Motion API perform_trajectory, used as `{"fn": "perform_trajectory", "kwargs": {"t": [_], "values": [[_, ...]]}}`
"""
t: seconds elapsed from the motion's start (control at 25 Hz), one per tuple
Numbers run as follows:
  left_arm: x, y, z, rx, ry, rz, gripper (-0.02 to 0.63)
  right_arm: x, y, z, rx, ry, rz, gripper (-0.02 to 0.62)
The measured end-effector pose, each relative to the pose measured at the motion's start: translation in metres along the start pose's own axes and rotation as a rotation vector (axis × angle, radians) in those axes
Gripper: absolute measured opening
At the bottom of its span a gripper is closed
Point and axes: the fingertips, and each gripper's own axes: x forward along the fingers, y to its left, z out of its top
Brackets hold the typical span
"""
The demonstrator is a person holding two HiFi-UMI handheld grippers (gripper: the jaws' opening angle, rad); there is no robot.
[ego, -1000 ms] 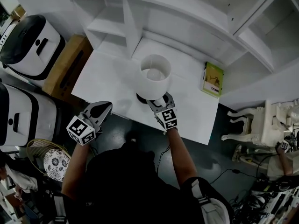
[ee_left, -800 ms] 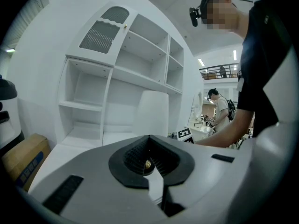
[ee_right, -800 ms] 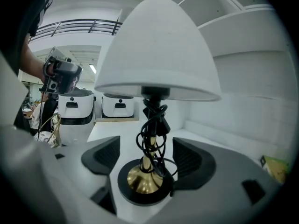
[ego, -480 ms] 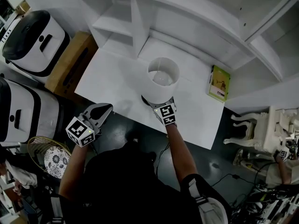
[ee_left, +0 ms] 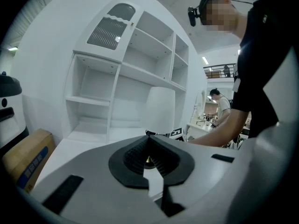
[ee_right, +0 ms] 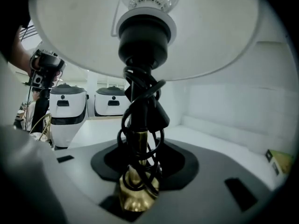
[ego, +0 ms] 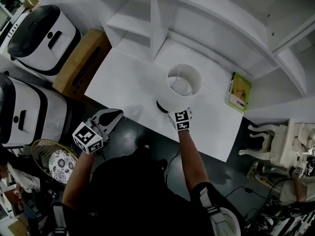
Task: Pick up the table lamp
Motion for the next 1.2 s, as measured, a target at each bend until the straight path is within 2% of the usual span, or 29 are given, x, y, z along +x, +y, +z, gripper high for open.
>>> {"fn": "perform_trajectory", "kwargs": {"t": [0.36,0.8,1.2], "values": [[0.008,0.004,0.001,0.000,-0.002,-0.018,0.011,0.002,0.002,0.000,0.018,-0.029,0.005,0.127],[0.005,0.010,0.002,-0.014,-0.021,-0.021,0.011,-0.005,0.003,0.010,-0.001,-0.029,-0.013,0.117],[0.009,0.003,0.010,-0.020,-0.063,-0.054,0.011,-0.030,-0.006,0.015,0.070,0.000,-0.040,0.117]]}}
